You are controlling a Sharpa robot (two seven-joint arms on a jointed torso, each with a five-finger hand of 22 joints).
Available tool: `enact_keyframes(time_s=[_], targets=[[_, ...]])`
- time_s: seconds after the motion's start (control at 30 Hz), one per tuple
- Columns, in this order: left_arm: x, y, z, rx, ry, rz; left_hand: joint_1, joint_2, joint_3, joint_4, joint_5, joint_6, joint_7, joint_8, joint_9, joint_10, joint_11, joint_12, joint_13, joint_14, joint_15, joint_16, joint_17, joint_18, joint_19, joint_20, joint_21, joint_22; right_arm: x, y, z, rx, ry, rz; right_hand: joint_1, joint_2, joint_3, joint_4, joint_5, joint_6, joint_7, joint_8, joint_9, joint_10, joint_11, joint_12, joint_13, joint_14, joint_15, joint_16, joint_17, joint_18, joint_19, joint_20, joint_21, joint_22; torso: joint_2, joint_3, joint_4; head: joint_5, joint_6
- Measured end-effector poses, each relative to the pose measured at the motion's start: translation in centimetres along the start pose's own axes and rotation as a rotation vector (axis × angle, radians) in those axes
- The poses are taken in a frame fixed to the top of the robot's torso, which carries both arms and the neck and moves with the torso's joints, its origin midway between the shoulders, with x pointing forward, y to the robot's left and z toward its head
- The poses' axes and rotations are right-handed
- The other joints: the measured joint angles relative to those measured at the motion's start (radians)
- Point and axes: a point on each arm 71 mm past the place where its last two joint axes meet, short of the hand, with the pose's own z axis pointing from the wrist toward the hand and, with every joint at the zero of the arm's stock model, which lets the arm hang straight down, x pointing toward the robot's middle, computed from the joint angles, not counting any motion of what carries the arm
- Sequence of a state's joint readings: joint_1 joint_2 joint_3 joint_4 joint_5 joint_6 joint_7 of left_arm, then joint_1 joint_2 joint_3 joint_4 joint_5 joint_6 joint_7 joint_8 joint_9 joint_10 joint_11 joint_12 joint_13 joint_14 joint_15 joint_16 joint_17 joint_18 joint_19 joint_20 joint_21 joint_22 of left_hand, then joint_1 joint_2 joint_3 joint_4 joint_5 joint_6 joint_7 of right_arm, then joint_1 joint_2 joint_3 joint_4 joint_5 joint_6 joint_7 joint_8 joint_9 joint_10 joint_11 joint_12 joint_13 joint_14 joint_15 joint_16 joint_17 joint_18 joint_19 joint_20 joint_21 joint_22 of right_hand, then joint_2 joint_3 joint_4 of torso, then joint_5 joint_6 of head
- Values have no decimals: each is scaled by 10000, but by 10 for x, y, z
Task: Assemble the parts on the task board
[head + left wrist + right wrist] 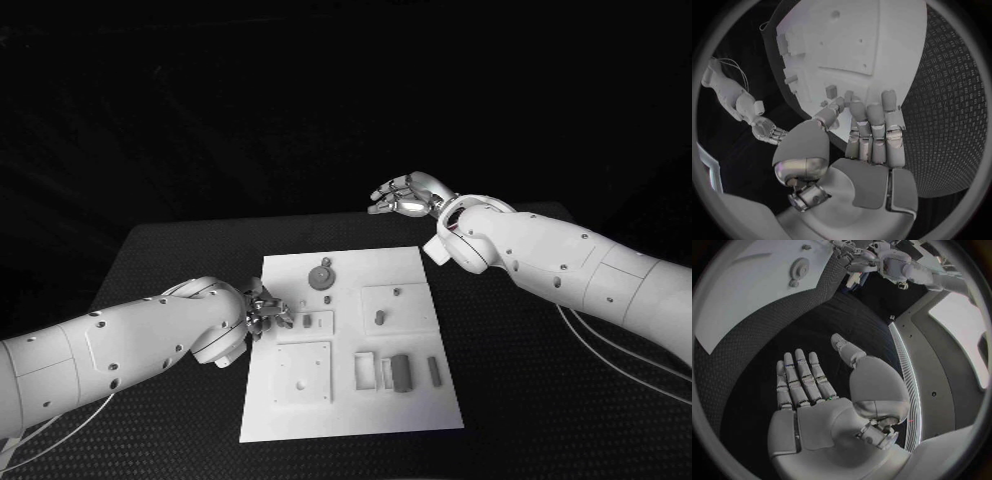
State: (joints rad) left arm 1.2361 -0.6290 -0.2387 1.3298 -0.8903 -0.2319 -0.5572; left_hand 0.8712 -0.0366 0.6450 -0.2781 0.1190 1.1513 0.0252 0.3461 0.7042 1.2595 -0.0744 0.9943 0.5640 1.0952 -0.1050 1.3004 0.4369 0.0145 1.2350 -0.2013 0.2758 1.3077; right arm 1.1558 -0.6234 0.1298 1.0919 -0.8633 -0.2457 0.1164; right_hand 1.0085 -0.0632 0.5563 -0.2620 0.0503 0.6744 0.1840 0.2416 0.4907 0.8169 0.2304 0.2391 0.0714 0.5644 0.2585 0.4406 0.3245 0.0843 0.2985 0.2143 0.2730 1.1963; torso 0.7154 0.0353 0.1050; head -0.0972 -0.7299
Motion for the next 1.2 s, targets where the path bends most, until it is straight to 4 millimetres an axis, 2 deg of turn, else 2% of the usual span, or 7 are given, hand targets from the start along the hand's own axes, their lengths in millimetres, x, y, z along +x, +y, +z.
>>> enact_keyframes(time_s=[1.2], targets=[[-1,-2,0,48,-93,420,0,1,-88,33,-40,0,29,14,2,-9,-28,-39,16,0,0,-1,1,0,0,0,0,-3,1,0,0,3,39,11,0,0,0,0,0,0,0,0,-8,0,0,-39,1,0,0,-42,-6,0,0,0,-40,19,0,1,3,-11,-44]])
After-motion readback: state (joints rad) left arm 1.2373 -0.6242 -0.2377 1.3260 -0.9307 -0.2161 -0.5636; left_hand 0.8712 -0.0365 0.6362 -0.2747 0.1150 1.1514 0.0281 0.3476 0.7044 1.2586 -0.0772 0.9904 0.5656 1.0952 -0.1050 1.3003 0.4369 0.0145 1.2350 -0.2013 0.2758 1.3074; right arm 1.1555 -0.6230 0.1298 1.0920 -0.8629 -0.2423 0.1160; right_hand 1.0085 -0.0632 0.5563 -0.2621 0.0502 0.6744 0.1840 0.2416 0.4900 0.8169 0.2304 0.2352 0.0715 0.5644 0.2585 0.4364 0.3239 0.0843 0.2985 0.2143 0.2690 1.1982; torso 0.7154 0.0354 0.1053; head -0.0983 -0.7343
